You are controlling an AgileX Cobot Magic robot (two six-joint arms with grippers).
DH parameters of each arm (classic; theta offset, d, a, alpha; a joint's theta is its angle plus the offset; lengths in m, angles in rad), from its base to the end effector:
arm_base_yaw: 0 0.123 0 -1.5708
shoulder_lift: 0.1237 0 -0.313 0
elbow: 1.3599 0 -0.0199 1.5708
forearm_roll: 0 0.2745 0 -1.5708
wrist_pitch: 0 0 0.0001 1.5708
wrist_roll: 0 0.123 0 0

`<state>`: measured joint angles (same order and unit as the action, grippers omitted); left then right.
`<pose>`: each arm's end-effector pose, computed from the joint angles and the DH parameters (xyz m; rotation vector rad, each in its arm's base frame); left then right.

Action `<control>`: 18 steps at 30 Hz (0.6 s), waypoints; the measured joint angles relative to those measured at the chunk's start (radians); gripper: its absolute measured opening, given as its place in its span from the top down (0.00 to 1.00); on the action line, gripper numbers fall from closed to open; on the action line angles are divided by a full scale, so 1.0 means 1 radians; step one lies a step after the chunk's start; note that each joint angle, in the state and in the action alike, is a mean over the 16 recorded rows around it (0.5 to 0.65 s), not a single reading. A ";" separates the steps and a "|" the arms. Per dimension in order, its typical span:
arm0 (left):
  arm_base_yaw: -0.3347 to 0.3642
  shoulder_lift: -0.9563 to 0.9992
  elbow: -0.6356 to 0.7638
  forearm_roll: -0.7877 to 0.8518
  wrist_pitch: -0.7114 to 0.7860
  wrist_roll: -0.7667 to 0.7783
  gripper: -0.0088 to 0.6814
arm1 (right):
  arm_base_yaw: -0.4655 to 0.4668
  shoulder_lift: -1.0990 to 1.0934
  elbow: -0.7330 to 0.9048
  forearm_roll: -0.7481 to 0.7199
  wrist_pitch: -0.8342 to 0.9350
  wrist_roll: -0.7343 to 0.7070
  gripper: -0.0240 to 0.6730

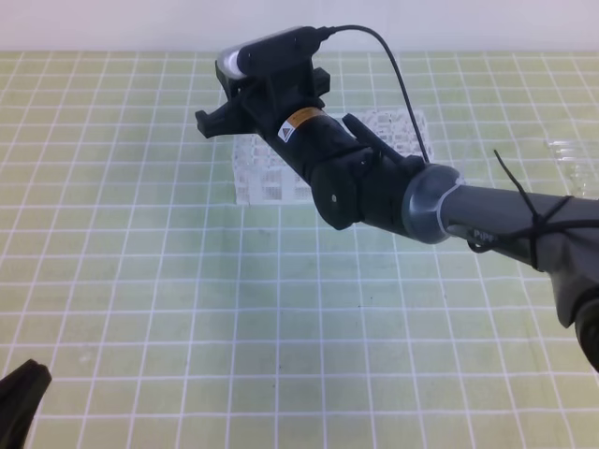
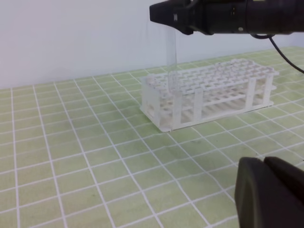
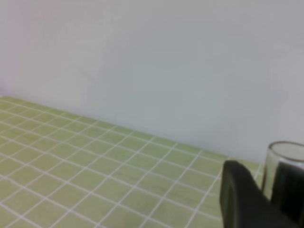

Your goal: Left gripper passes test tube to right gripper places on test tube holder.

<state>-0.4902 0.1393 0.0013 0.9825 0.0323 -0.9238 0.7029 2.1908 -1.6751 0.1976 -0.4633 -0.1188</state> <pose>0.0859 -0.0420 0.2008 0.4274 1.5948 -0.3076 0.4589 0.3747 0.2606 -0.4291 1.5086 0.5341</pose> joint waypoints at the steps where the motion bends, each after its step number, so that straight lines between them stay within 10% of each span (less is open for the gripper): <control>1: 0.000 0.000 0.000 0.000 0.000 0.000 0.99 | 0.000 0.000 0.000 0.000 -0.003 -0.001 0.83; 18: 0.000 0.001 0.000 0.000 0.002 0.000 0.99 | -0.008 0.023 -0.041 0.007 -0.005 -0.001 0.83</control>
<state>-0.4901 0.1405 0.0013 0.9828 0.0342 -0.9238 0.6945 2.2138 -1.7156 0.2044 -0.4683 -0.1196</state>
